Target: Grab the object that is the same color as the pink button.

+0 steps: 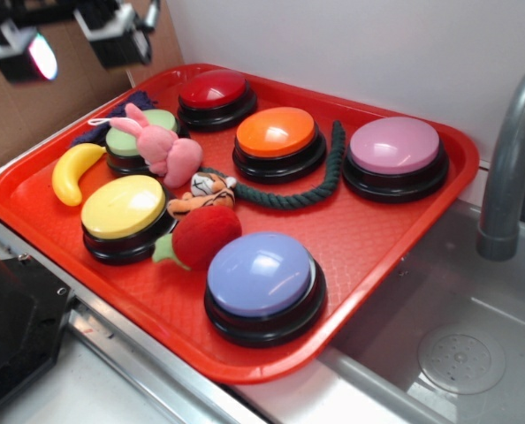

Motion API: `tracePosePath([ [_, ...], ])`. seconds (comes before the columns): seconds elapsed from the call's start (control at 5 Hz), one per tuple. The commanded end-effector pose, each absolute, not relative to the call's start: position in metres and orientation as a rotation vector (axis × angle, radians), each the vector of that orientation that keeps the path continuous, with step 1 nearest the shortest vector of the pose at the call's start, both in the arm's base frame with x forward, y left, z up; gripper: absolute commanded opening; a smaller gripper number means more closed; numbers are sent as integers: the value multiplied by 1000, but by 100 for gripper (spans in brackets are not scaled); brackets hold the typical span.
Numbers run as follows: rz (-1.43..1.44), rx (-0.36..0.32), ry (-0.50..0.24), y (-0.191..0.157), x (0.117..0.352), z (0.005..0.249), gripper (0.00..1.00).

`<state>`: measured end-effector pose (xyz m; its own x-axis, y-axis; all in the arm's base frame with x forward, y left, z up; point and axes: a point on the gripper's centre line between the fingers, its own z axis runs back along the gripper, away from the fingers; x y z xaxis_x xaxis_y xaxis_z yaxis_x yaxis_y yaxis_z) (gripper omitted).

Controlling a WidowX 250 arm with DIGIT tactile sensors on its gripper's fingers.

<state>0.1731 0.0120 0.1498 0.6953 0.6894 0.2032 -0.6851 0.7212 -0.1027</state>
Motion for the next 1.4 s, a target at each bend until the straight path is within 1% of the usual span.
tracePosePath([
  [0.0,1050,-36,-302,50,189,113,100],
  [0.2,1091,-33,-282,58,197,97,100],
  [0.6,1057,-87,-283,56,220,68,100],
  [0.8,1031,-120,-264,57,226,56,100],
  [1.2,1053,-122,-241,55,226,50,100],
])
